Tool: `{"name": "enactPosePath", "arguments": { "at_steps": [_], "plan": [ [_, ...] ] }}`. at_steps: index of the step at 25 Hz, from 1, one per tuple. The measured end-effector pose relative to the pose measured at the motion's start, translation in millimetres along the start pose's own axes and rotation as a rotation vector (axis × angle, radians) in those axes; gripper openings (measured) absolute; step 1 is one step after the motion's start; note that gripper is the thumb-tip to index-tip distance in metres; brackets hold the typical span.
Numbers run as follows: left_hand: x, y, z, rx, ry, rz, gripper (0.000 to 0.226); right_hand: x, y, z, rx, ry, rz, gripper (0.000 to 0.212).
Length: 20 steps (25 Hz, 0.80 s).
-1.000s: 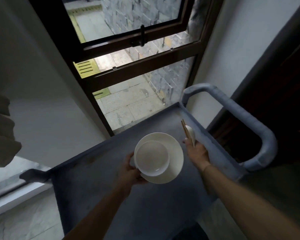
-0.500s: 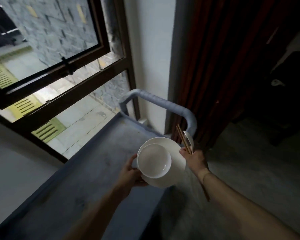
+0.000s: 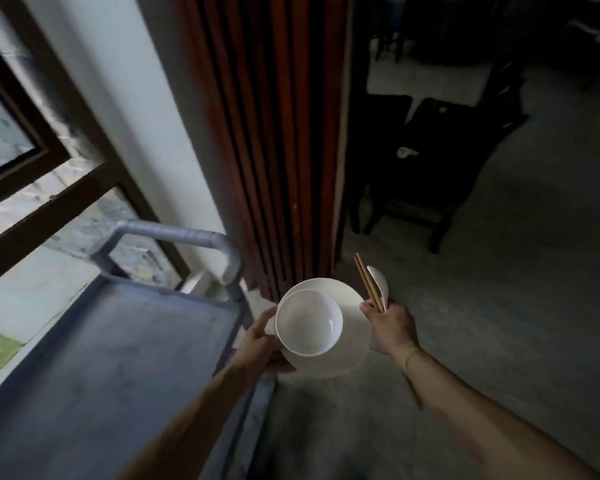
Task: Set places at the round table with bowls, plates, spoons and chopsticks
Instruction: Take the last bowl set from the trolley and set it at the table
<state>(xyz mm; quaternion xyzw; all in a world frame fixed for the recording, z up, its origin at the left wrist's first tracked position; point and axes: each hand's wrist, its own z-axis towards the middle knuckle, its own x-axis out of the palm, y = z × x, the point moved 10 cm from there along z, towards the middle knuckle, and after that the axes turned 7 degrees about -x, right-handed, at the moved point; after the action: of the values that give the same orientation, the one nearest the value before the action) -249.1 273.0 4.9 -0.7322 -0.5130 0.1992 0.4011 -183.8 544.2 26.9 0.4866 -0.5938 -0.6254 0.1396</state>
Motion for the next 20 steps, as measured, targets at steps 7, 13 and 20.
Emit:
{"name": "enactPosePath", "arguments": {
  "at_steps": [7,13,20],
  "plan": [
    [173.2,-15.6,41.2,-0.034,0.254,0.268,0.066,-165.0,-76.3,-6.1,0.128,-0.301,0.042,0.021],
    [317.1,-22.0,73.1,-0.048,0.484,0.490,0.064,-278.0,-132.4,-28.7,0.253,-0.551,0.088,0.014],
    [476.2,-21.1,113.6,-0.080,0.717,0.629,0.072,-382.0,-184.6,-53.0,0.403,-0.884,0.172,0.017]
  ]
}}
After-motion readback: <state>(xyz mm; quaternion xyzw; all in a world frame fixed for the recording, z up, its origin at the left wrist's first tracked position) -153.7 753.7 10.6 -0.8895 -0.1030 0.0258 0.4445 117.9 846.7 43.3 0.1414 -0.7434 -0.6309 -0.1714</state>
